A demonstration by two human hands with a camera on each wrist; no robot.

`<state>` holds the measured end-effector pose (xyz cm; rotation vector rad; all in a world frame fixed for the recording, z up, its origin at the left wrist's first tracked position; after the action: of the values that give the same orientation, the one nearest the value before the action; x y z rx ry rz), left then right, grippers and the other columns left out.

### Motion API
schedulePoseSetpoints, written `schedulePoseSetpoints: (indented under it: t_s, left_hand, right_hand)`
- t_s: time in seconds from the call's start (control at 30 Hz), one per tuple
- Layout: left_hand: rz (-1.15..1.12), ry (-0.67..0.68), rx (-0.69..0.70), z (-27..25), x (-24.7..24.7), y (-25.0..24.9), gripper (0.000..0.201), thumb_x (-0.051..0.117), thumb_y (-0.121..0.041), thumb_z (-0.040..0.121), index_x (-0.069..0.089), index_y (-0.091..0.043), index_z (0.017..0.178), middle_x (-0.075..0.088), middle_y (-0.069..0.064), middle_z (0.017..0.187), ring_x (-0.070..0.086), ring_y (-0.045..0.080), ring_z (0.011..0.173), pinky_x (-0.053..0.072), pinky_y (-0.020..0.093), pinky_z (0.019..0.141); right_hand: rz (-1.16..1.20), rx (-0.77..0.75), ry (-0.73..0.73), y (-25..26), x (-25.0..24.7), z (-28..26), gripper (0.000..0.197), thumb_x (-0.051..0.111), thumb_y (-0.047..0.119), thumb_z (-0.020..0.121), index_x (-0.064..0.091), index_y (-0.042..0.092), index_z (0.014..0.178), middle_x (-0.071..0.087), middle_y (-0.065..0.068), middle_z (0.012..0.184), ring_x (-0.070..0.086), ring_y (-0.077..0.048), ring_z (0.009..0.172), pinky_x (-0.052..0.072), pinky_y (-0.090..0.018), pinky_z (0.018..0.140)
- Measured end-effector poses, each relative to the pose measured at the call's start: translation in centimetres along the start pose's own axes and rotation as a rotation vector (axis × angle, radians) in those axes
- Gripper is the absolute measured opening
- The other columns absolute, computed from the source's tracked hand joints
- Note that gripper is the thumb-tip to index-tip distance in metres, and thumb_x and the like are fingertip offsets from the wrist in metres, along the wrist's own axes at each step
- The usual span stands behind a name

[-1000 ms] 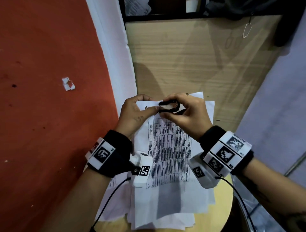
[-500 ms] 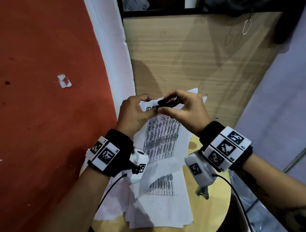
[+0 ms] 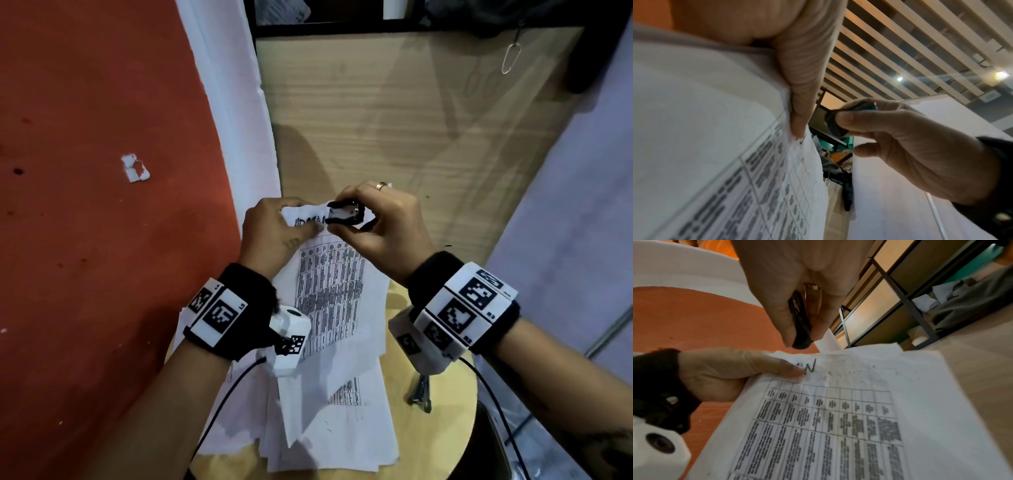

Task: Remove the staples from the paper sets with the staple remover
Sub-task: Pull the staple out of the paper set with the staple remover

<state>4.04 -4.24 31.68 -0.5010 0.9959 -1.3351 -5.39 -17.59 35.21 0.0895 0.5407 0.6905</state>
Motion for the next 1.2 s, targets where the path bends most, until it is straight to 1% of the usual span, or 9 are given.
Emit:
schedulePoseSetpoints:
  t_s: [0.13,0.23,0.47,0.67,0.8,0.9,1.03,1.13,1.2]
  left_hand:
    - [-0.117,0.002,-0.133,0.0,-0.3,2.2,0.061,0.086,-0.053,0.042,0.072,-0.013,0.086,0.071,0.024,0.088,0.065,0.033,0.07,0.054,0.042,0.076]
    - [-0.15,0.016,-0.166,-0.1,-0.4,3.7,0.071,0.086,-0.061,0.037,0.072,-0.01,0.085,0.069,0.025,0.089,0.059,0.024,0.071,0.048,0.035,0.075]
    - [-0.059,-0.074,-0.173,-0.1,-2.8,5.8,0.024,0.079,-0.048,0.045,0.068,-0.05,0.066,0.063,0.016,0.073,0.054,0.02,0.07,0.041,0.032,0.071]
    - [-0.039,0.014,-0.173,1.0,-3.9,6.7,0.021,0.083,-0.013,0.067,0.071,-0.029,0.062,0.064,-0.012,0.059,0.057,0.007,0.061,0.041,0.019,0.068]
    - [-0.092,0.161,-0.195,1.6,-4.1,6.7,0.018,0.084,-0.019,0.066,0.073,-0.015,0.081,0.065,0.008,0.069,0.056,0.017,0.068,0.04,0.022,0.071]
    - [-0.139,0.235,-0.191,2.0,-3.8,5.8,0.016,0.076,-0.005,0.069,0.068,-0.006,0.083,0.071,-0.008,0.066,0.065,0.002,0.064,0.048,0.011,0.065]
    - [-0.203,0.24,-0.221,2.8,-4.0,6.7,0.033,0.086,-0.017,0.049,0.073,-0.021,0.079,0.073,-0.006,0.082,0.067,0.005,0.076,0.052,0.016,0.076]
    - [-0.317,0.023,-0.261,3.1,-5.7,9.2,0.071,0.084,-0.023,0.049,0.06,-0.026,0.115,0.065,0.006,0.111,0.065,0.014,0.096,0.053,0.027,0.086]
    - [-0.435,-0.076,-0.333,1.8,-6.1,11.5,0.082,0.081,-0.03,0.052,0.048,-0.015,0.126,0.069,-0.003,0.105,0.065,0.01,0.095,0.054,0.026,0.084]
  right_hand:
    - [-0.031,0.112,0.025,-2.4,0.4,-2.1,0.023,0.074,0.013,0.066,0.067,0.0,0.084,0.067,-0.008,0.079,0.057,-0.015,0.073,0.047,-0.026,0.059]
    - [-0.016,0.232,0.087,-5.2,1.3,-4.4,0.021,0.077,0.011,0.065,0.067,0.002,0.081,0.068,-0.009,0.077,0.061,-0.018,0.07,0.043,-0.02,0.063]
    - [-0.16,0.608,0.321,-11.5,3.3,-11.3,0.022,0.08,0.01,0.066,0.068,0.002,0.083,0.069,-0.015,0.083,0.063,-0.029,0.078,0.045,-0.033,0.072]
    - [0.203,0.962,0.411,-13.6,5.6,-13.2,0.029,0.082,0.009,0.066,0.067,0.013,0.09,0.069,-0.011,0.096,0.064,-0.019,0.07,0.051,-0.025,0.054]
    - [0.554,1.049,0.446,-13.3,7.6,-12.1,0.032,0.078,-0.002,0.069,0.069,0.005,0.099,0.049,0.003,0.127,0.061,-0.015,0.092,0.05,-0.02,0.059]
    - [0.814,1.042,0.501,-11.9,8.9,-11.1,0.031,0.069,-0.008,0.073,0.069,0.007,0.099,0.065,-0.01,0.106,0.062,-0.012,0.079,0.047,-0.015,0.057]
    - [0.897,1.068,0.457,-11.9,9.8,-10.5,0.03,0.067,-0.008,0.073,0.067,0.012,0.096,0.071,-0.006,0.089,0.067,-0.009,0.074,0.048,-0.014,0.056]
    - [0.943,1.099,0.376,-12.2,9.5,-10.2,0.026,0.064,-0.01,0.074,0.065,0.009,0.091,0.07,0.0,0.071,0.062,-0.005,0.055,0.042,-0.012,0.045]
    - [0.99,1.12,0.337,-12.5,9.2,-10.2,0.026,0.068,-0.005,0.068,0.065,0.009,0.088,0.068,0.001,0.066,0.058,-0.004,0.05,0.039,-0.012,0.041]
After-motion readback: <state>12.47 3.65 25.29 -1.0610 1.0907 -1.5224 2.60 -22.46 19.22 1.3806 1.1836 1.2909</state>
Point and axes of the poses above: each hand's wrist, its own z-axis towards the middle knuckle, its own x-axis out of the palm, y = z × x, the point moved 6 cm from there along z, towards the middle knuckle
